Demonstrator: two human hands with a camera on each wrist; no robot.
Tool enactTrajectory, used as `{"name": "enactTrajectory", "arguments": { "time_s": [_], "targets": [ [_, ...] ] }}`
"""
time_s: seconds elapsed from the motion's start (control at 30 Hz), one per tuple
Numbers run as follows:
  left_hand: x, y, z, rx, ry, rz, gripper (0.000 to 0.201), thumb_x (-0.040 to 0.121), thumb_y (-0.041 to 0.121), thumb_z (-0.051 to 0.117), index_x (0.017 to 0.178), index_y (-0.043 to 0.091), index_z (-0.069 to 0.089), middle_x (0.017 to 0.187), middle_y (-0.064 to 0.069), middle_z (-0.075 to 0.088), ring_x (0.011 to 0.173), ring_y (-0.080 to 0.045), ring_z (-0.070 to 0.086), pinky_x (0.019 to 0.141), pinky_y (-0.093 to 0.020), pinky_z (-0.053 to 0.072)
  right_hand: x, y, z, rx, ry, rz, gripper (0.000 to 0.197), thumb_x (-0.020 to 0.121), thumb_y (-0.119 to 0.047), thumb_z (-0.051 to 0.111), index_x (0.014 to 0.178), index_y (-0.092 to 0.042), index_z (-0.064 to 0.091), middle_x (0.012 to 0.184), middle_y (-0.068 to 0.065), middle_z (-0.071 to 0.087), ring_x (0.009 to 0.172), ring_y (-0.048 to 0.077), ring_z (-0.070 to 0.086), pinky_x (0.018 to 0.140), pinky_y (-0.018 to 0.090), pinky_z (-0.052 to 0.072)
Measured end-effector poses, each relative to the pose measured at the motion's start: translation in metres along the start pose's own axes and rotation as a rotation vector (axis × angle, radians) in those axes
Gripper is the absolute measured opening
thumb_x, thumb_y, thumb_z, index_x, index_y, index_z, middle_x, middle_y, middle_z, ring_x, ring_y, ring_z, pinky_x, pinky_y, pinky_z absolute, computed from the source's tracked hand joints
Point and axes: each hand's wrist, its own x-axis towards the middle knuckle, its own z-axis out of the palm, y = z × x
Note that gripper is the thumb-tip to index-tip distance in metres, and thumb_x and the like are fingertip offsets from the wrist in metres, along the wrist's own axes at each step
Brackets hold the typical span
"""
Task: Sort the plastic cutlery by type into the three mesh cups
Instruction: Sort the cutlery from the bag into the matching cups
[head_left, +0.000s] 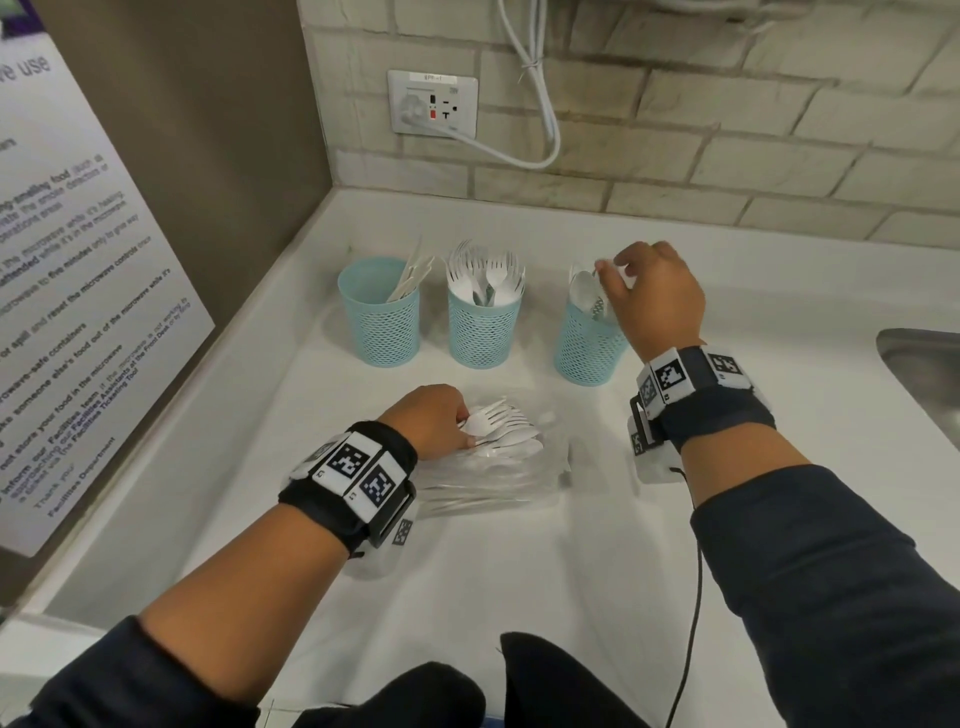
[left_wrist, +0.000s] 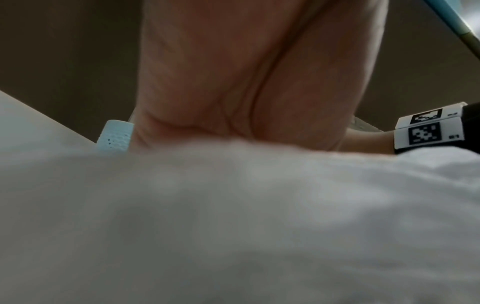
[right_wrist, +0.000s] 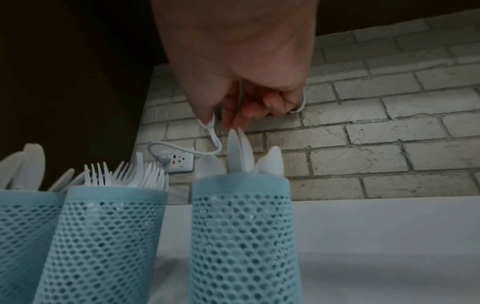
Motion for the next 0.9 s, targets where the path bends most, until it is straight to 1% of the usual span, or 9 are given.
{"name": "enactTrajectory", "arguments": {
  "time_s": [0.07,0.13,0.27,0.33,0.4,0.5,0.57,0.7,0.9],
  "targets": [
    [0.002,-0.001,0.000,-0.007,0.023,-0.002,0.023,0.091,0.023,0.053,0.097,0.001,0.054,0.112,-0.015,0.060,0.099,-0.028,0.054,0.077,-0.027,0.036,-0.001,-0.011,-0.005,0.106,0.041,-0.053,0.032,0.091,-0.038,0.053,0.094,-0.010,0.067,0.087,0.006,0.065,0.077,0.021,0.058,0.063,0.024,0.036],
    [0.002,-0.002,0.001,-0.017,0.032,-0.009,0.020,0.091,0.020,0.051,0.099,0.001,0.055,0.110,-0.015,0.059,0.101,-0.030,0.054,0.074,-0.026,0.034,-0.001,-0.026,-0.009,0.229,-0.091,-0.115,0.028,0.090,-0.036,0.057,0.085,-0.010,0.068,0.072,0.004,0.064,0.067,0.017,0.057,0.061,0.026,0.041],
    [0.003,-0.004,0.001,-0.015,0.025,0.021,0.022,0.089,0.018,0.054,0.105,0.003,0.054,0.112,-0.013,0.058,0.103,-0.028,0.054,0.076,-0.026,0.035,-0.004,-0.053,-0.017,0.322,-0.725,-0.102,0.026,0.084,-0.035,0.067,0.085,-0.009,0.069,0.071,-0.002,0.067,0.058,0.003,0.057,0.059,0.018,0.045],
    [0.004,-0.005,0.001,-0.022,0.022,0.025,0.023,0.089,0.019,0.055,0.106,0.004,0.053,0.112,-0.011,0.057,0.103,-0.027,0.053,0.076,-0.026,0.035,-0.009,-0.062,-0.017,0.137,-1.023,-0.102,0.028,0.083,-0.038,0.066,0.097,-0.013,0.068,0.084,-0.003,0.068,0.072,0.007,0.062,0.065,0.021,0.049],
    [0.006,-0.007,0.002,-0.025,0.014,0.025,0.022,0.089,0.023,0.055,0.103,0.005,0.053,0.110,-0.010,0.057,0.101,-0.027,0.054,0.074,-0.025,0.034,-0.015,-0.068,-0.014,-0.057,-1.183,-0.086,0.035,0.085,-0.037,0.065,0.110,-0.013,0.064,0.092,-0.001,0.068,0.087,0.013,0.065,0.075,0.024,0.052],
    [0.008,-0.008,0.005,-0.023,-0.001,0.029,0.022,0.089,0.029,0.055,0.093,0.007,0.052,0.111,-0.011,0.059,0.094,-0.026,0.053,0.074,-0.025,0.035,-0.025,-0.070,-0.006,-0.192,-1.231,-0.056,0.044,0.087,-0.034,0.063,0.119,-0.004,0.060,0.112,0.011,0.066,0.104,0.023,0.063,0.085,0.030,0.049],
    [0.008,-0.008,0.006,-0.015,0.011,0.016,0.032,0.089,0.031,0.055,0.104,0.003,0.054,0.115,-0.012,0.057,0.103,-0.027,0.052,0.078,-0.026,0.034,-0.030,-0.070,-0.002,-0.167,-1.235,-0.030,0.041,0.086,-0.028,0.065,0.120,-0.006,0.059,0.115,0.010,0.064,0.097,0.021,0.061,0.084,0.030,0.050],
    [0.008,-0.006,0.007,0.020,0.049,0.021,0.039,0.090,0.030,0.056,0.115,0.001,0.050,0.124,-0.013,0.053,0.114,-0.027,0.049,0.083,-0.026,0.034,-0.035,-0.069,0.003,-0.183,-1.173,-0.045,0.036,0.082,-0.013,0.066,0.118,-0.015,0.061,0.086,-0.006,0.057,0.067,0.008,0.053,0.076,0.027,0.049],
    [0.008,-0.003,0.008,0.005,0.066,0.031,0.034,0.089,0.032,0.058,0.106,0.002,0.054,0.115,-0.013,0.058,0.106,-0.028,0.053,0.077,-0.026,0.034,-0.033,-0.071,0.003,-0.145,-1.172,-0.029,0.033,0.087,-0.010,0.059,0.119,-0.017,0.060,0.076,-0.011,0.051,0.072,0.009,0.052,0.070,0.020,0.048]
  ]
}}
